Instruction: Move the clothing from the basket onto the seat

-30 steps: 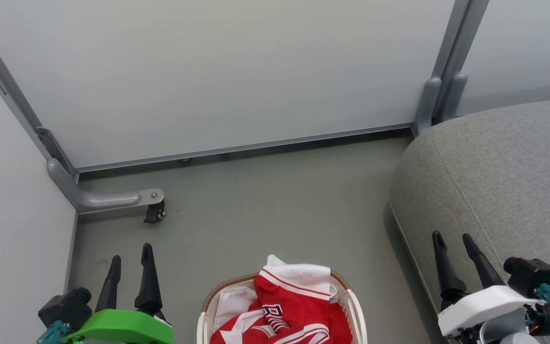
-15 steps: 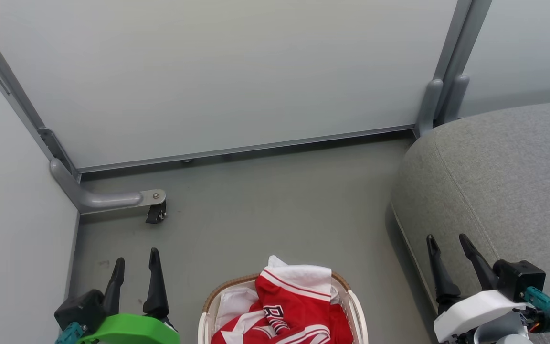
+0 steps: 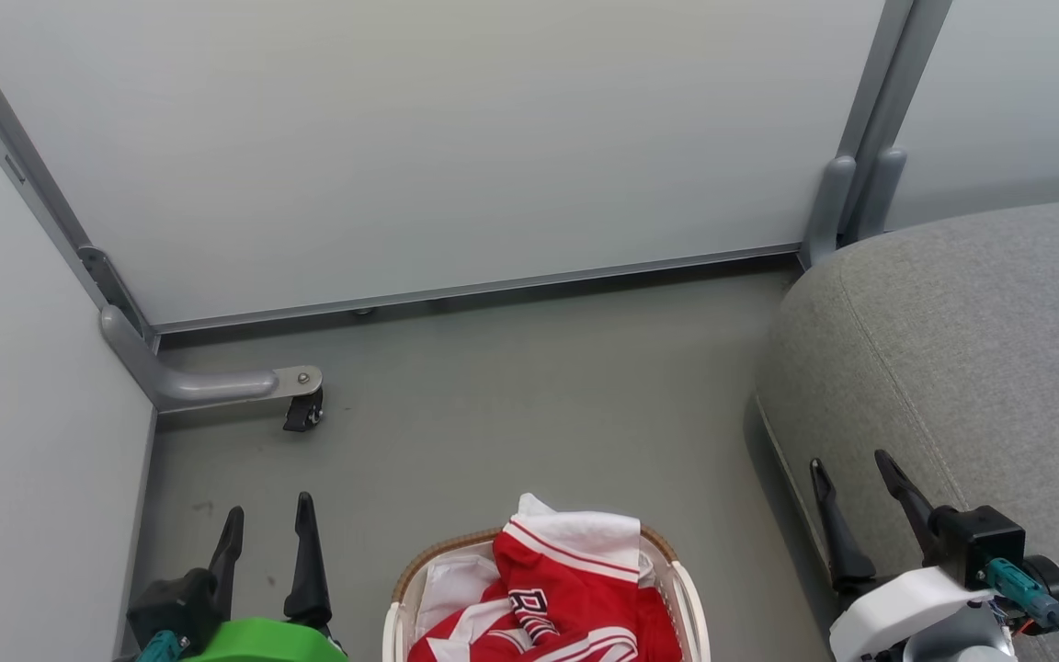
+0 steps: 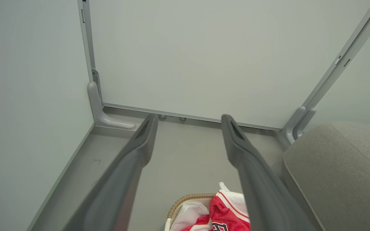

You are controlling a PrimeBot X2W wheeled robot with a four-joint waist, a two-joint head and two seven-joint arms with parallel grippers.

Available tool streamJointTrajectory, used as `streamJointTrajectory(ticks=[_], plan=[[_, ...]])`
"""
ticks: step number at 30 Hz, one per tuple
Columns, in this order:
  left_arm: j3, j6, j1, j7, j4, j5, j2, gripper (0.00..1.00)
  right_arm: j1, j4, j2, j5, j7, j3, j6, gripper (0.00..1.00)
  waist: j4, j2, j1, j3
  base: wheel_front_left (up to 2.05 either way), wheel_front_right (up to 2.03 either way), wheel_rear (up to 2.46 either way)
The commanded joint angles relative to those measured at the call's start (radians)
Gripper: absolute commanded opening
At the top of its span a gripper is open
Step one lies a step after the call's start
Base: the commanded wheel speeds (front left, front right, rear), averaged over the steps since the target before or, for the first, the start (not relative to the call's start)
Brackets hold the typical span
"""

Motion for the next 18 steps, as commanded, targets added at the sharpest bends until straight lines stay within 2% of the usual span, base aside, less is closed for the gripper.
streamJointTrajectory(ticks=[1,18], plan=[[-0.003,0.004,0.013,-0.009,0.002,0.024,0.006,1.0,0.016,0.0,-0.006,-0.024,-0.01,0.0,0.0,1.0,0.0,0.0,0.0,-0.001,0.0,0.0,0.0],[-0.016,0.005,0.015,-0.039,0.051,0.103,0.008,1.0,0.016,0.001,-0.007,-0.149,-0.04,0.006,0.0,1.0,0.005,0.0,0.0,-0.005,0.0,0.0,0.0]])
